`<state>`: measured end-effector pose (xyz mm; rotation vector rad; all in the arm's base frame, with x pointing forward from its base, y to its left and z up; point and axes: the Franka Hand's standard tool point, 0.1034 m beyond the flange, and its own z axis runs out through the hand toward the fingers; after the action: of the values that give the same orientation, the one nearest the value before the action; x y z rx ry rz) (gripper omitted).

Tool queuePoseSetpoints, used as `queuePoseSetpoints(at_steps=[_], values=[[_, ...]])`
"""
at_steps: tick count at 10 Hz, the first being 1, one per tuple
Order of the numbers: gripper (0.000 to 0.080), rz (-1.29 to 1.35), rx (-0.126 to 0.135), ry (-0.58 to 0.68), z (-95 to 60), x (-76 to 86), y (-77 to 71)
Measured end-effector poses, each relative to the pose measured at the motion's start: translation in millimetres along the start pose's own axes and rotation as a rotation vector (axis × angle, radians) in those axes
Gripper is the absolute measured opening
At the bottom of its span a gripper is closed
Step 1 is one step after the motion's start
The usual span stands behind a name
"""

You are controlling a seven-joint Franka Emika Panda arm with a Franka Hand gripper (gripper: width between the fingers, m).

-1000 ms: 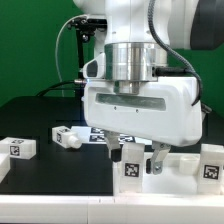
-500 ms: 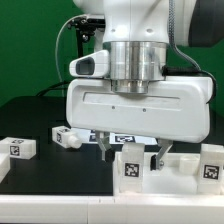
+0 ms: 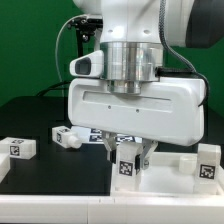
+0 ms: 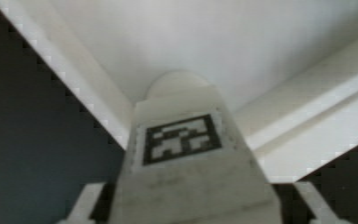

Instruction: Assemble square table

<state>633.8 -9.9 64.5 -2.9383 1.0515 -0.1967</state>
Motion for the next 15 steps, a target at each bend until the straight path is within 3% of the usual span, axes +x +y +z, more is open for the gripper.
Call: queuePoseSetpoints(at_steps=[5,6,7,9,10,15], values=[[0.0318,0.092,-0.024,-0.008,0.0,0.9,4.0],[0.0396,0.092,-0.023,-0.008,0.0,1.0,3.9],[0.0396,0.088,-0.020,-0.007,-1.5,2.2,3.3],[0.0625,0.048,0.012,0.003,-24.6,14.3,0.6],[0.0625,0.052,0.023,0.001,-34.7,17.1,0.0],[0.0649,0.051,0.016,-0.001,-29.8,15.9,1.7]])
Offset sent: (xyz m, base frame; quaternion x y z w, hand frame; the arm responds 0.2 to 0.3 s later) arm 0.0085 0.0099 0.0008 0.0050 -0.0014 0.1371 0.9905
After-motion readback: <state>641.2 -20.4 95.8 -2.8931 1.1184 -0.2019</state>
